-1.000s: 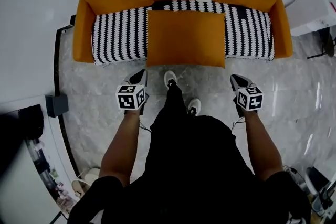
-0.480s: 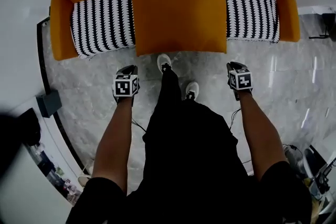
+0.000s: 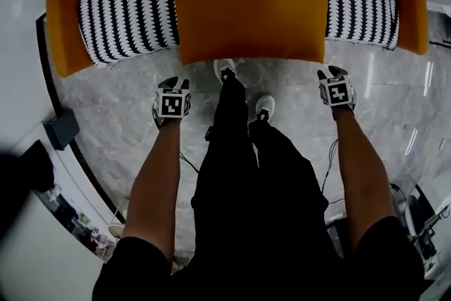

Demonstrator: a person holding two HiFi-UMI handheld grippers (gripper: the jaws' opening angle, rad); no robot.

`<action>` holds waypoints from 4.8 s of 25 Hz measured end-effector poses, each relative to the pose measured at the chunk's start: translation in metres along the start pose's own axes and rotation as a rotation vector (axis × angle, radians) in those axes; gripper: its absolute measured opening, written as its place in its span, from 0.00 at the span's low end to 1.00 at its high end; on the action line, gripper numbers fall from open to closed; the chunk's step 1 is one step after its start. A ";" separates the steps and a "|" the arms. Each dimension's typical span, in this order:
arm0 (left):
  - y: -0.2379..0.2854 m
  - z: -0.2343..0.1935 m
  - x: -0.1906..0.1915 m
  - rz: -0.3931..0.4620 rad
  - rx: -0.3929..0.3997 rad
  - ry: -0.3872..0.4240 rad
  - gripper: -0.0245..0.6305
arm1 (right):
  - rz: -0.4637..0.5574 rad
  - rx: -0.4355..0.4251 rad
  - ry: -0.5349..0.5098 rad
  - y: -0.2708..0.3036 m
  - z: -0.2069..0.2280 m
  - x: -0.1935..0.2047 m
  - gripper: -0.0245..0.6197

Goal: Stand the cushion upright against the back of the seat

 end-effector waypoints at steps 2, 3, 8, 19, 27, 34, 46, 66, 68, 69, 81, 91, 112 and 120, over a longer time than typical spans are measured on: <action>0.015 -0.008 -0.005 -0.025 -0.020 0.046 0.25 | -0.014 0.005 -0.008 0.014 0.004 -0.003 0.28; 0.023 -0.012 -0.008 -0.038 -0.029 0.075 0.25 | -0.035 0.005 -0.014 0.021 0.004 -0.002 0.29; 0.049 -0.029 -0.019 -0.081 -0.053 0.205 0.28 | -0.089 0.022 -0.036 0.048 -0.001 -0.003 0.31; 0.064 -0.028 -0.044 -0.024 -0.033 0.245 0.25 | -0.126 0.104 -0.017 0.072 0.007 -0.011 0.31; 0.049 -0.020 -0.051 -0.019 0.005 0.264 0.10 | -0.113 0.092 0.030 0.058 0.009 -0.023 0.13; 0.004 -0.024 -0.063 0.017 0.032 0.242 0.09 | -0.010 0.034 0.197 0.006 0.014 -0.037 0.11; -0.104 -0.034 -0.112 0.162 0.096 0.203 0.09 | 0.137 0.041 0.314 -0.108 0.042 -0.085 0.11; -0.203 -0.069 -0.167 0.294 0.147 0.078 0.09 | 0.301 0.006 0.435 -0.213 0.047 -0.138 0.11; -0.211 -0.070 -0.179 0.311 0.143 0.083 0.09 | 0.322 0.002 0.438 -0.219 0.055 -0.146 0.11; -0.215 -0.071 -0.185 0.318 0.141 0.090 0.09 | 0.332 -0.003 0.439 -0.222 0.058 -0.150 0.11; -0.261 -0.091 -0.276 0.416 0.124 0.012 0.09 | 0.469 -0.074 0.407 -0.255 0.115 -0.235 0.11; -0.291 -0.117 -0.352 0.475 0.069 -0.081 0.09 | 0.596 -0.124 0.374 -0.290 0.163 -0.338 0.10; -0.297 -0.178 -0.492 0.536 -0.003 -0.239 0.09 | 0.548 -0.118 0.224 -0.271 0.229 -0.517 0.10; -0.281 -0.180 -0.529 0.514 -0.012 -0.197 0.09 | 0.478 -0.071 0.203 -0.238 0.250 -0.534 0.10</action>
Point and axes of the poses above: the fingertips, and each gripper's own axes: y forward along the fingers, z to its right, x out of its underside, the point moved 3 cm from there along -y, backward along the fingers, and after that the axes turned 12 degrees about -z, right-handed, at the moved point
